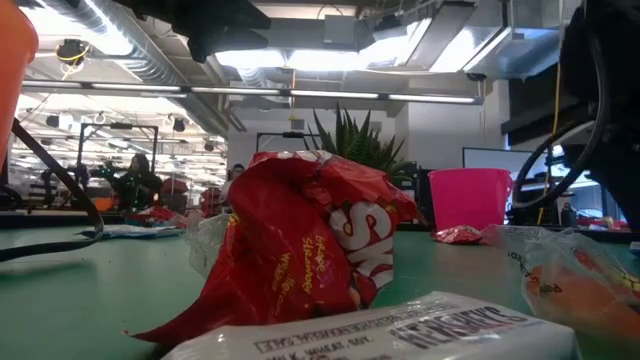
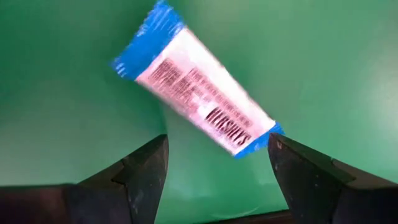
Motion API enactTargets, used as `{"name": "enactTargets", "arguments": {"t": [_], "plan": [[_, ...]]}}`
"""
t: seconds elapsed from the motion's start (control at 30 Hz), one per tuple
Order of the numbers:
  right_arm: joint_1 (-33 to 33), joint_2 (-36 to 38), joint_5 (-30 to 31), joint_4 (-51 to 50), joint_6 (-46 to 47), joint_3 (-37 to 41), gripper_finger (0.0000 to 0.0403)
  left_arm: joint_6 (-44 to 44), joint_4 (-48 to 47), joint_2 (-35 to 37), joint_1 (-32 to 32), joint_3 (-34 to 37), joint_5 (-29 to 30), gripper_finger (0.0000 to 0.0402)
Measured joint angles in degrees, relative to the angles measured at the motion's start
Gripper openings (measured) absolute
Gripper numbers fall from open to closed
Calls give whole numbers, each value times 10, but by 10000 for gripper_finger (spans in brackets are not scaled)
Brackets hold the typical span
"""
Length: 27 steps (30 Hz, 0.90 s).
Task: Sort candy
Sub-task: Put the white chocolate into the black bucket
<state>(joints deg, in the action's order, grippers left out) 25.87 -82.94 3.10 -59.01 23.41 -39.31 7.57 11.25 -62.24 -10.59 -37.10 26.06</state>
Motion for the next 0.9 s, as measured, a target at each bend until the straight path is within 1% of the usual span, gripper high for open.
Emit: {"name": "enactTargets", "arguments": {"t": [0.17, 0.5, 0.67, 0.9], "plan": [[0, -17, 9, 21, 1, 0, 271, 3, -1, 0, 0, 0, 0, 188], [0, -18, 26, 32, 1, -4, 271, 13, -1, 0, 0, 0, 0, 188], [0, -19, 50, 50, -11, -23, 271, 14, -1, 0, 0, 0, 0, 188], [0, -19, 55, 62, -22, -31, 271, 20, -1, 0, 0, 0, 0, 188]]}}
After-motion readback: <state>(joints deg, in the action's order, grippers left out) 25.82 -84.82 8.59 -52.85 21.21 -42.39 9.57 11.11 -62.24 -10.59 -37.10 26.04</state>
